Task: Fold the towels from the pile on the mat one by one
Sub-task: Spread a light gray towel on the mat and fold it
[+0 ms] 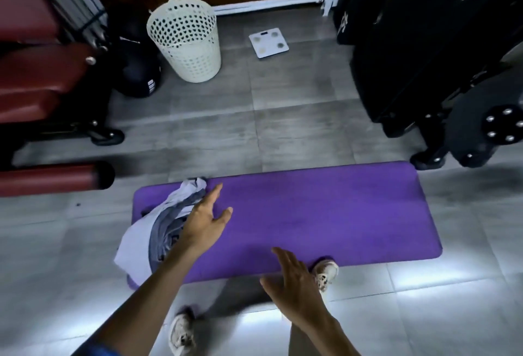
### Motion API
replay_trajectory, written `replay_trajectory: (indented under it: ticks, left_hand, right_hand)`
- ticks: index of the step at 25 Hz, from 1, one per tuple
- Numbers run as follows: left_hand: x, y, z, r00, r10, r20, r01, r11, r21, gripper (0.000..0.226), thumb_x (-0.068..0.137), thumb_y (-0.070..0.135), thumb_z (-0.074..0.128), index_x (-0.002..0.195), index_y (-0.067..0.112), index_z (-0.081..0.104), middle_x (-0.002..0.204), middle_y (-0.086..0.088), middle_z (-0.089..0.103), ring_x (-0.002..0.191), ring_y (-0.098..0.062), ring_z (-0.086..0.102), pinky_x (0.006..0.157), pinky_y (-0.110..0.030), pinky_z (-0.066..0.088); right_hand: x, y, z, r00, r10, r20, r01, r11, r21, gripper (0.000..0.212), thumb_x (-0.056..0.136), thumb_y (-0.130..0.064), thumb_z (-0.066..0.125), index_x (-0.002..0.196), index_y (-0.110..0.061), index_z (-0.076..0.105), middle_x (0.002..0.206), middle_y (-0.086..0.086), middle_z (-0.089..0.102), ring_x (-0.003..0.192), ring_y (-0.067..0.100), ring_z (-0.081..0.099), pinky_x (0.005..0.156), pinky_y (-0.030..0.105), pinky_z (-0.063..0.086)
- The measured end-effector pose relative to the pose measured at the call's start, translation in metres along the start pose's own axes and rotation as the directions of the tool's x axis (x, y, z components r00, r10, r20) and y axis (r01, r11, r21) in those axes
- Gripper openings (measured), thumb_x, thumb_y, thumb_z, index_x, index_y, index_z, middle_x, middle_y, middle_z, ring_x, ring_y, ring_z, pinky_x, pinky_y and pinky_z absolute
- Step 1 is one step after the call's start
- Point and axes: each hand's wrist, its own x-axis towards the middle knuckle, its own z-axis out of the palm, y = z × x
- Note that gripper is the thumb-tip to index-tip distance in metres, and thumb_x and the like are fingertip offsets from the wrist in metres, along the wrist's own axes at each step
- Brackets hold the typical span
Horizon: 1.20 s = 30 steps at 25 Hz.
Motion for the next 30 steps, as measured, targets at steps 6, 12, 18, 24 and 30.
replay_trajectory:
  ticks: [6,12,18,24,30]
  left_hand:
    - [-0.051,-0.178,-0.109,0.998,-0.060,-0.024,0.057,0.992,-0.117,0.060,0.093,0.021,0.063,0.147,0.029,0.038,0.129,0.004,0.057,0.105,-0.010,0.054,0.089,-0.013,0.034]
    - [-0.069,-0.287,-0.169,0.986,-0.152,0.067,0.158,0.983,-0.096,0.059,0.093,0.023,0.063,0.147,0.019,0.039,0.139,-0.005,0.054,0.127,-0.022,0.051,0.100,-0.023,0.036]
    - [-0.047,-0.348,-0.182,0.944,-0.323,0.062,0.329,0.925,-0.189,0.059,0.090,0.032,0.064,0.144,0.020,0.042,0.136,-0.009,0.055,0.105,-0.016,0.059,0.093,-0.030,0.046]
    - [-0.003,-0.430,-0.169,0.900,-0.426,0.097,0.436,0.889,-0.142,0.054,0.095,0.033,0.058,0.145,0.027,0.039,0.139,-0.004,0.053,0.121,-0.023,0.054,0.100,-0.036,0.047]
    - [0.065,-0.557,-0.115,0.871,-0.473,0.131,0.490,0.856,-0.167,0.049,0.095,0.027,0.059,0.141,0.023,0.045,0.134,-0.002,0.057,0.114,-0.015,0.056,0.090,-0.023,0.043]
  right_hand:
    - [-0.012,-0.111,0.158,0.997,-0.071,-0.009,0.071,0.997,-0.020,0.071,0.076,-0.059,0.048,0.132,-0.016,0.057,0.130,0.003,0.062,0.118,0.022,0.061,0.097,0.036,0.048]
    - [-0.026,-0.194,0.248,0.998,0.010,0.068,-0.013,0.999,0.043,0.067,0.079,-0.060,0.043,0.132,-0.021,0.054,0.130,-0.003,0.058,0.117,0.017,0.056,0.099,0.027,0.043]
    - [0.010,-0.211,0.302,0.972,0.078,0.220,-0.096,0.993,0.071,0.058,0.079,-0.056,0.045,0.129,-0.029,0.053,0.130,-0.012,0.055,0.118,0.010,0.053,0.093,0.022,0.044]
    - [0.095,-0.211,0.372,0.939,0.154,0.308,-0.186,0.979,0.078,0.051,0.085,-0.047,0.051,0.133,-0.029,0.052,0.133,-0.004,0.057,0.118,0.015,0.055,0.099,0.031,0.046]
    - [0.218,-0.216,0.504,0.942,0.154,0.298,-0.211,0.962,0.171,0.042,0.095,-0.038,0.056,0.134,-0.024,0.052,0.133,-0.002,0.060,0.121,0.017,0.057,0.089,0.020,0.038]
